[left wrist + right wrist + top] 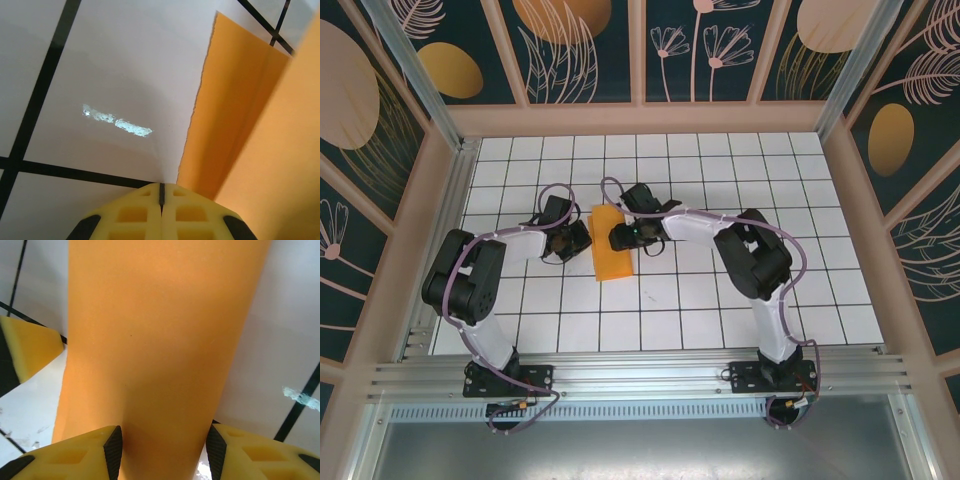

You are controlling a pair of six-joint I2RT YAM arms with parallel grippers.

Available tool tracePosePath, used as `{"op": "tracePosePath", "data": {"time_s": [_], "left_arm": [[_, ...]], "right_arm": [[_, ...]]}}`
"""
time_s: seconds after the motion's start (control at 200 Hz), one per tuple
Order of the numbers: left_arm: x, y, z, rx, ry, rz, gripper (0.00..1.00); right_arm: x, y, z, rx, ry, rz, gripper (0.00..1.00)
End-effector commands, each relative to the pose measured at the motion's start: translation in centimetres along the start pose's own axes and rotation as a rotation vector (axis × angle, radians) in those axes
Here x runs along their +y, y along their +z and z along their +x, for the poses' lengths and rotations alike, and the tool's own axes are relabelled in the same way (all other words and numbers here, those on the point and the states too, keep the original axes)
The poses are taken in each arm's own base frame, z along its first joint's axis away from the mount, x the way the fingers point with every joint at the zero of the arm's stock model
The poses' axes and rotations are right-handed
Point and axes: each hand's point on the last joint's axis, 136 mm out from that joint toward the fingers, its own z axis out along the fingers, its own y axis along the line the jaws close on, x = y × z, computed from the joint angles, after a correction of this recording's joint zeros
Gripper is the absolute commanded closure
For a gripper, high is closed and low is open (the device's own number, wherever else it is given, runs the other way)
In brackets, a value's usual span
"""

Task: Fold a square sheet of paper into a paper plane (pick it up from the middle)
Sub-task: Fold the square sheet of paper in half at the center of the table.

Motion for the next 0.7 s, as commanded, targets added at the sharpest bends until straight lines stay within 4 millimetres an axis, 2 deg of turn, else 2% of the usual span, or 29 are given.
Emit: {"op": "tracePosePath", "data": {"time_s": [0.0,0.395,0.696], "left_arm": [[2.4,1.0,1.1,0.036,0.004,-0.087,1.00],[2.6,1.2,1.4,0.040,0.003,-0.083,1.00],[2.6,1.1,1.3,0.037,0.005,-0.084,1.00]], "right_arm": [[-0.4,0.7,0.6,0.031,-0.038,0.045,0.49],[0.7,1.0,0.7,0.050,-0.066,0.014,0.45],[0.0,1.5,1.2,0.070,-0.074,0.053,0.45]]}}
